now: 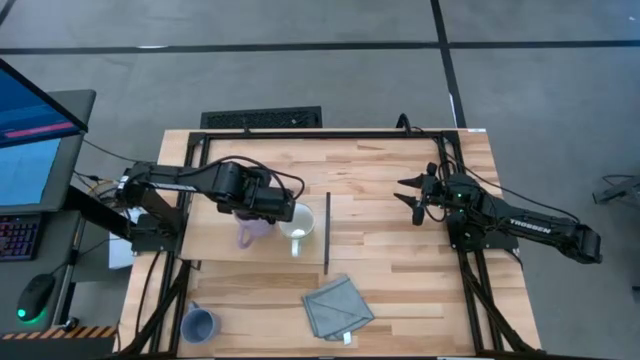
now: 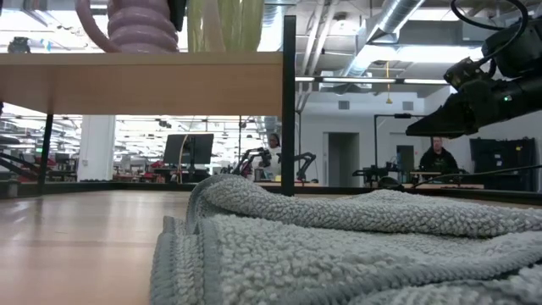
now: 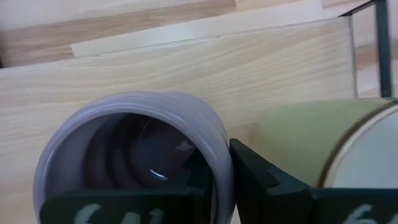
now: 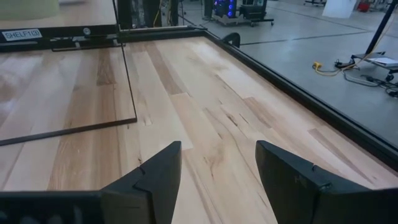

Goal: Stack small to large cups/mugs on shelf
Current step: Put the purple mug on the shelf

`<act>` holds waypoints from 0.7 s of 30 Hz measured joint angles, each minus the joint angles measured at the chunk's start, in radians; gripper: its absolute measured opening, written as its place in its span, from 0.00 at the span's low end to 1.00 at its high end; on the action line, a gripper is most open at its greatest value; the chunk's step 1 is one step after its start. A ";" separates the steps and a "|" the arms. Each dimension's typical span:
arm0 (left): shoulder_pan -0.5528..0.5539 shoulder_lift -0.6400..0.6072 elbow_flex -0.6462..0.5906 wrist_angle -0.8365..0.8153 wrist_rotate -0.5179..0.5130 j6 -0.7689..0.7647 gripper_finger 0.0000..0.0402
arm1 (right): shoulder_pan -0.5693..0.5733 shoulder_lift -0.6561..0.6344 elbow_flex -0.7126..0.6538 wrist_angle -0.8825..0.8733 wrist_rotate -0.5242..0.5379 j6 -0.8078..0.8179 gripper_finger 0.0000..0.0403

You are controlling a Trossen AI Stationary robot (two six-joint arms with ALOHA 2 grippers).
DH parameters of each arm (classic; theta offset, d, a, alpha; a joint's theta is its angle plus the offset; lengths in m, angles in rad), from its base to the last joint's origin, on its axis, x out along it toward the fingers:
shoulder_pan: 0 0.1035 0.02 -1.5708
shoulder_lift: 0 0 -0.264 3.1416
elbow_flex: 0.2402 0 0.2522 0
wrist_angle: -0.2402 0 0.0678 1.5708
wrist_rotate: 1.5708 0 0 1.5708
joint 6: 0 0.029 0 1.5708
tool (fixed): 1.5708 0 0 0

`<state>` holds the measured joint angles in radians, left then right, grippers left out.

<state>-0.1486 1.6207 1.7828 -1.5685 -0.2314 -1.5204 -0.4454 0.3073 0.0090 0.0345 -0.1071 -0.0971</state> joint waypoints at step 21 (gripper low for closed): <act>0.000 0.002 0.000 -0.003 -0.002 -0.036 0.06 | 0.000 0.000 0.000 0.000 0.000 -0.005 0.57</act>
<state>-0.1490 1.6230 1.7828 -1.5711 -0.2333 -1.5566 -0.4454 0.3073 0.0090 0.0344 -0.1070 -0.1024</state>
